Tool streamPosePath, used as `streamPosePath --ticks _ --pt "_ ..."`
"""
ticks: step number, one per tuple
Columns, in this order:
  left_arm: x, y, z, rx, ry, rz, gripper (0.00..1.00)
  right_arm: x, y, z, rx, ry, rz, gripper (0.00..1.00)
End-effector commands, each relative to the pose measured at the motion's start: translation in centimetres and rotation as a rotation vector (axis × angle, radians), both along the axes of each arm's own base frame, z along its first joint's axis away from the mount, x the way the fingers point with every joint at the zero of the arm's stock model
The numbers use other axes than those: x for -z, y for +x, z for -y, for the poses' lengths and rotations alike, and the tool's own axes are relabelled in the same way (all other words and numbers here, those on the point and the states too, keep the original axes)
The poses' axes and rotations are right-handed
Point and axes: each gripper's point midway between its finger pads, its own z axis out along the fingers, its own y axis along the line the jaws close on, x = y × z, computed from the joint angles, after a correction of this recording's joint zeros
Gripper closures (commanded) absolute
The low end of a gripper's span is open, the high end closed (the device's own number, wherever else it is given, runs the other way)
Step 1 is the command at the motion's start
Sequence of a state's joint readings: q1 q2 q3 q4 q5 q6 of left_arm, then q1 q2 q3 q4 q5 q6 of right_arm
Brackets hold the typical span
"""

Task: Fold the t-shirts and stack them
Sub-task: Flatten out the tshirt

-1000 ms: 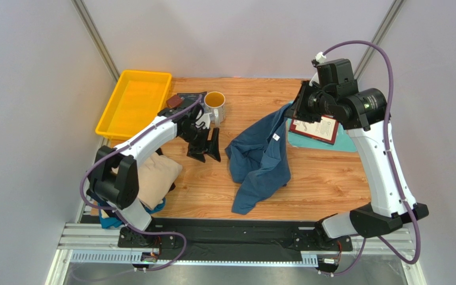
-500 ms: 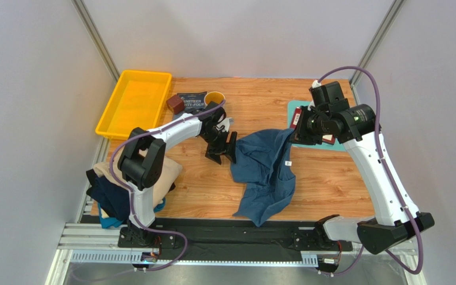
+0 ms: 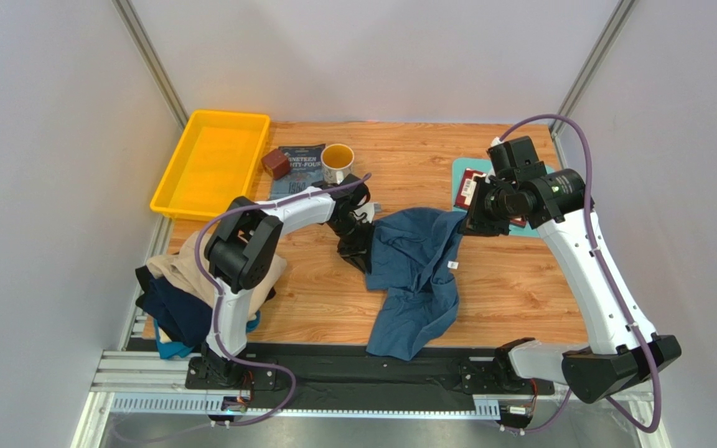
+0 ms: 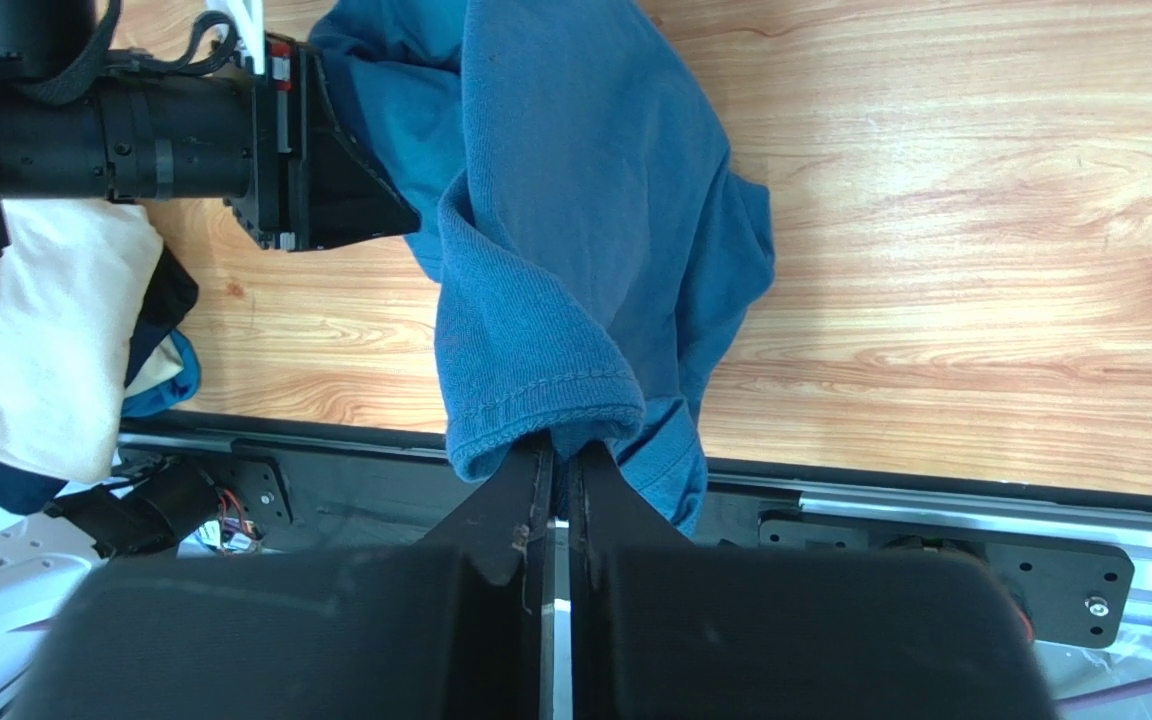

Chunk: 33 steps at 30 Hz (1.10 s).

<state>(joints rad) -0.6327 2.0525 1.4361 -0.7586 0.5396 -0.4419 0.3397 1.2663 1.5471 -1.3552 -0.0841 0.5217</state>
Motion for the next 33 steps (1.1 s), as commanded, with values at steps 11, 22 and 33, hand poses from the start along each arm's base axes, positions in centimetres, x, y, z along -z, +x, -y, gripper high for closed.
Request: streamPosePath --ticks 11,22,33 --pt "-8.7 4.6 -3.0 -0.091 -0.100 0.235 1.00 -1.0 0.7 6.3 0.206 -0.049 0.075 1.00" --pt "-19.9 9.4 -12.2 -0.241 -0.052 0.542 1.00 -10.7 3.8 8.5 0.290 0.022 0.401 1.00" --pt "-30.9 7.9 -17.6 -0.423 -0.013 0.940 1.00 -19.3 -0.3 9.0 0.311 0.069 0.792 1.00"
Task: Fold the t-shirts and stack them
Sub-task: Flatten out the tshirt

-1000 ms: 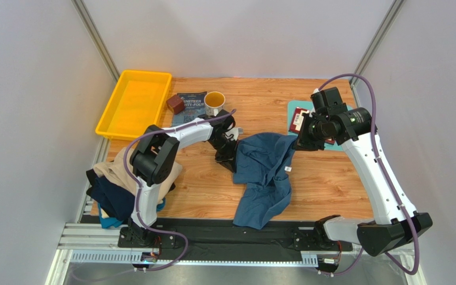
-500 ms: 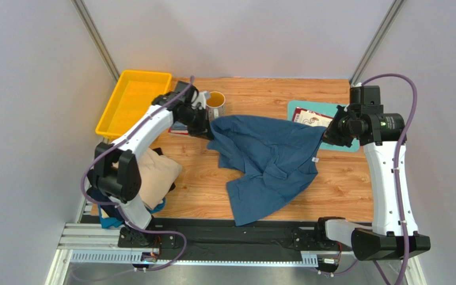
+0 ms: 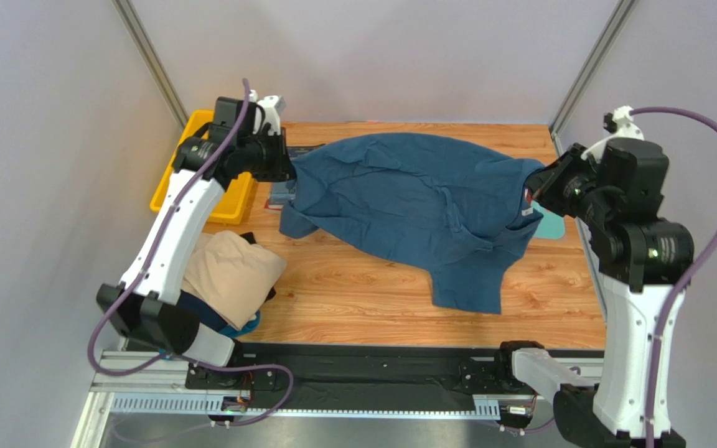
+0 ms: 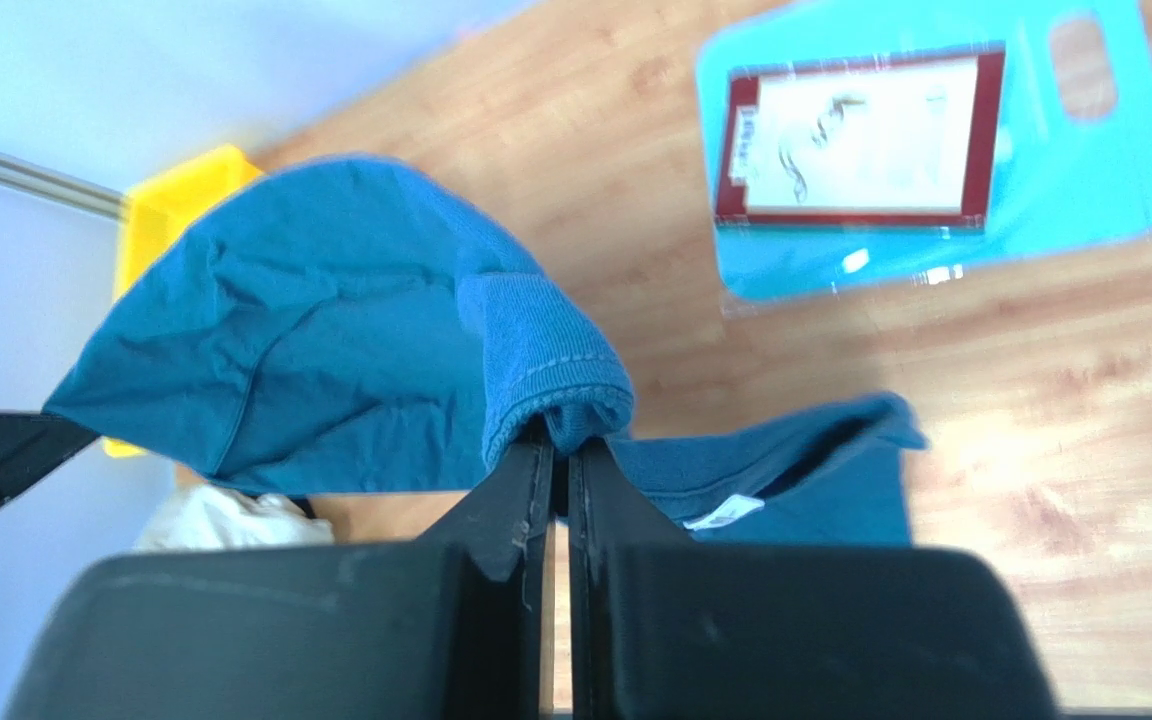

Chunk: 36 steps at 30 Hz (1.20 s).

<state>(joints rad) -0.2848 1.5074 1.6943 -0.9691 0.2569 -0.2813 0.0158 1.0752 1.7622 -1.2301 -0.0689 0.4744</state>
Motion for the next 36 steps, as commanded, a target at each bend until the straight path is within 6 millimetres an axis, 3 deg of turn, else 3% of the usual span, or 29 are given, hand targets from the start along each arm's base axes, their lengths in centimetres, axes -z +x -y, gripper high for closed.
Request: streamPosePath --ticks 1,5,6,10,14,19,22,25,26,28,29,30,32,33,36 --pt "-6.7 -2.3 -3.4 -0.128 0.010 0.245 1.00 -6.3 -2.3 0.7 0.031 -0.013 0.276 1.00" --pt "-10.0 -4.3 -6.6 -0.273 0.026 0.378 1.00 -9.1 -5.7 1.5 0.066 -0.033 0.393 1.00" --pt "-11.2 -5.2 -7.3 -0.300 0.018 0.418 1.00 -9.5 -6.2 2.4 0.117 -0.050 0.411 1.00" --pt "-13.2 -6.6 -9.4 -0.404 0.031 0.474 1.00 -10.9 -8.2 3.8 0.190 -0.082 0.474 1.00" --pt "-14.5 -7.7 -9.4 -0.390 0.008 0.494 1.00 -12.6 -10.6 4.7 0.236 -0.090 0.548 1.00" --pt "-14.0 -9.2 -8.2 -0.323 -0.033 0.453 1.00 -14.0 -14.0 5.1 0.270 -0.072 0.604 1.00" --pt "-13.7 -9.7 -7.5 -0.273 -0.055 0.463 1.00 -14.1 -14.4 5.1 0.267 -0.064 0.611 1.00" --pt "-11.0 -9.0 -6.2 -0.214 -0.055 0.385 1.00 -12.2 -12.3 4.8 0.246 -0.057 0.530 1.00" --pt "-8.7 -8.2 -5.7 -0.204 -0.041 0.317 1.00 -9.7 -10.3 4.6 0.239 -0.064 0.434 1.00" --pt "-6.2 -7.8 -4.2 -0.142 -0.056 0.230 1.00 -6.6 -8.0 3.9 0.215 -0.047 0.310 1.00" --pt "-3.5 -7.3 -3.5 -0.115 -0.042 0.144 1.00 -4.8 -6.7 3.5 0.199 -0.045 0.240 1.00" --pt "-2.1 -7.4 -2.5 -0.061 -0.062 0.092 1.00 -1.8 -5.5 3.0 0.173 -0.040 0.150 1.00" --pt "2.0 -6.8 -2.0 -0.016 -0.017 -0.010 1.00 0.4 -3.7 2.4 0.150 -0.026 0.116 1.00" --pt "3.1 -6.5 -2.0 -0.010 -0.002 -0.026 1.00 4.3 -2.9 2.5 0.161 -0.029 0.033 1.00" --pt "6.6 -5.5 -2.4 -0.015 0.047 -0.066 1.00 7.5 -0.5 2.7 0.186 -0.023 0.004 1.00"
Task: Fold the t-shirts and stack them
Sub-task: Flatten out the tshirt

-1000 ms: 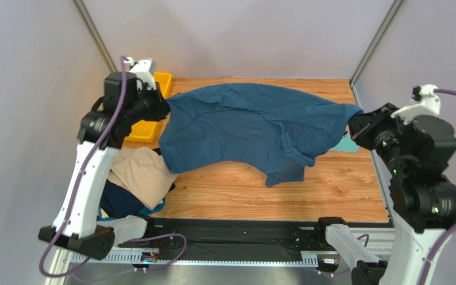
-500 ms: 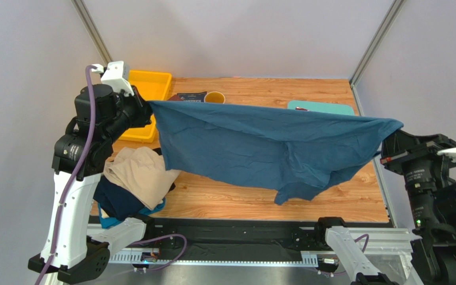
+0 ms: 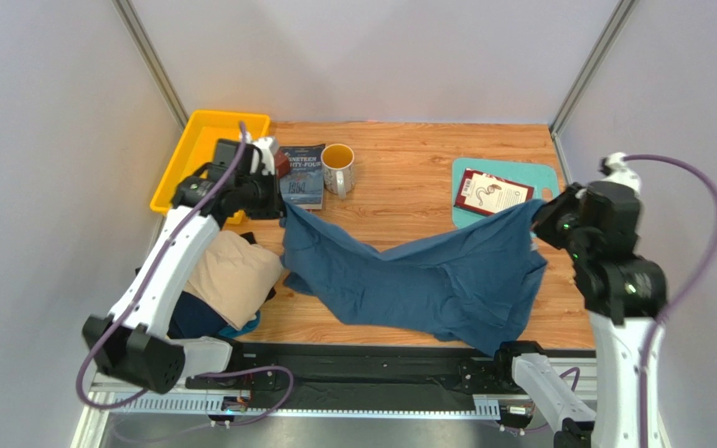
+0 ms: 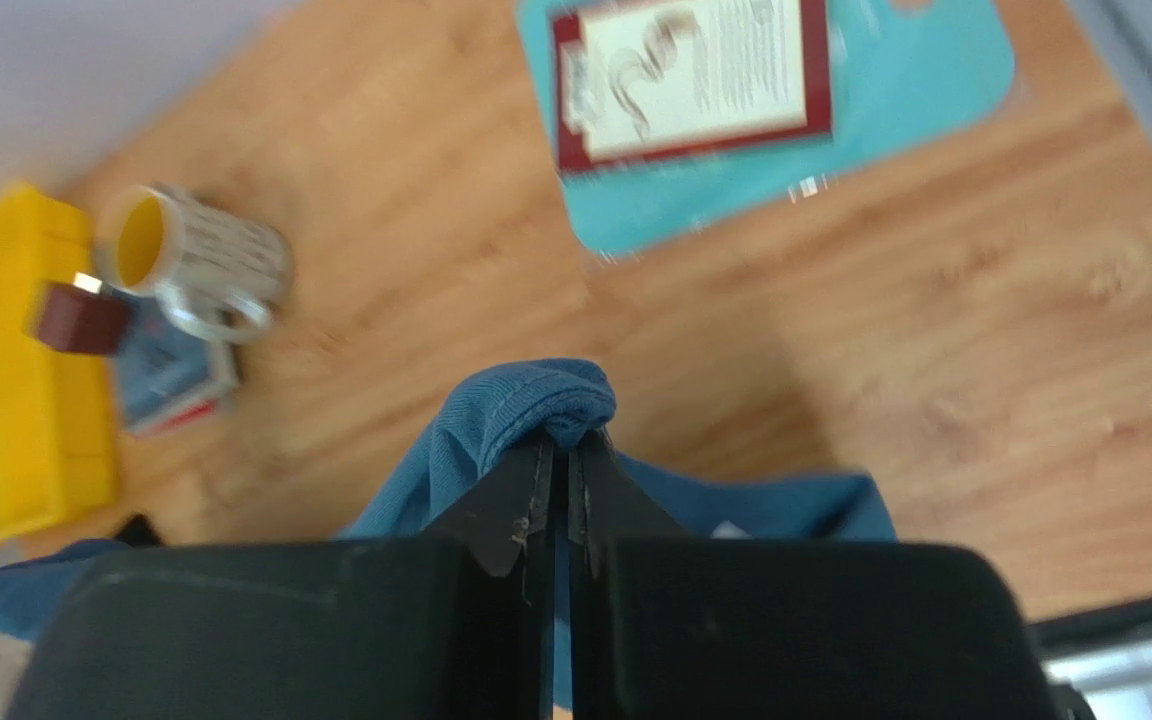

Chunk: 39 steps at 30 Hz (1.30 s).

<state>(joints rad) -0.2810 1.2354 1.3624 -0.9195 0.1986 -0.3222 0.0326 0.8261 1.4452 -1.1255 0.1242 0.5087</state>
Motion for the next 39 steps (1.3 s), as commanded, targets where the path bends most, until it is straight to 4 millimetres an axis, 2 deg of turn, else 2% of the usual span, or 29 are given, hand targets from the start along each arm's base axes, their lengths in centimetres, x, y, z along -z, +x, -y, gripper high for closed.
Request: streamPosePath --ticks 1,3,4,6,7,8,13,17,22,28,29,30,31,33,35,36,39 --pt "4.1 0.6 0.3 0.057 0.031 -0.059 1.00 5.1 3.2 -0.3 0.020 0.039 -0.073 1.00" --pt "5.9 1.1 0.5 0.067 0.043 -0.095 1.00 6.3 4.6 -0.6 0.009 0.043 -0.095 1.00" --pt "6.8 1.3 0.6 0.073 0.048 -0.111 1.00 7.9 5.3 -0.6 0.008 0.038 -0.145 1.00" --pt "9.0 1.9 0.9 0.092 0.061 -0.171 1.00 9.0 6.4 -0.4 0.012 0.020 -0.166 1.00" --pt "9.7 2.1 1.1 0.097 0.063 -0.195 1.00 10.5 6.9 -0.2 0.016 0.012 -0.204 1.00" --pt "11.2 2.2 1.2 0.106 0.071 -0.243 1.00 10.8 7.5 -0.2 0.020 0.006 -0.198 1.00" --pt "14.1 2.4 1.7 0.114 0.074 -0.329 1.00 13.7 9.0 1.0 0.071 -0.036 -0.248 1.00" --pt "15.4 3.4 1.6 0.103 0.093 -0.329 1.00 15.5 10.5 1.5 0.094 -0.055 -0.225 1.00" --pt "15.9 4.6 1.4 0.084 0.117 -0.331 1.00 15.3 11.5 3.1 0.178 -0.099 -0.144 1.00" --pt "17.0 6.0 1.1 0.084 0.167 -0.354 1.00 17.5 12.7 4.4 0.205 -0.140 -0.274 1.00" --pt "17.1 6.4 0.7 0.079 0.189 -0.353 1.00 17.7 13.0 4.9 0.215 -0.145 -0.288 1.00" --pt "16.8 6.9 0.7 0.077 0.199 -0.342 1.00 18.6 13.3 5.5 0.227 -0.150 -0.325 1.00" --pt "17.2 7.0 0.5 0.078 0.218 -0.358 1.00 18.1 13.9 5.7 0.230 -0.151 -0.319 1.00" --pt "16.8 7.9 -0.1 0.083 0.262 -0.341 1.00 18.4 14.5 5.9 0.220 -0.165 -0.339 1.00" --pt "17.5 8.4 -0.8 0.090 0.313 -0.355 1.00 18.3 15.5 6.3 0.220 -0.174 -0.347 1.00" --pt "17.3 8.7 -0.9 0.087 0.330 -0.360 1.00 18.2 15.9 6.4 0.222 -0.172 -0.346 1.00" --pt "18.5 8.9 -1.7 0.058 0.383 -0.411 1.00 18.3 16.9 6.8 0.221 -0.177 -0.367 1.00"
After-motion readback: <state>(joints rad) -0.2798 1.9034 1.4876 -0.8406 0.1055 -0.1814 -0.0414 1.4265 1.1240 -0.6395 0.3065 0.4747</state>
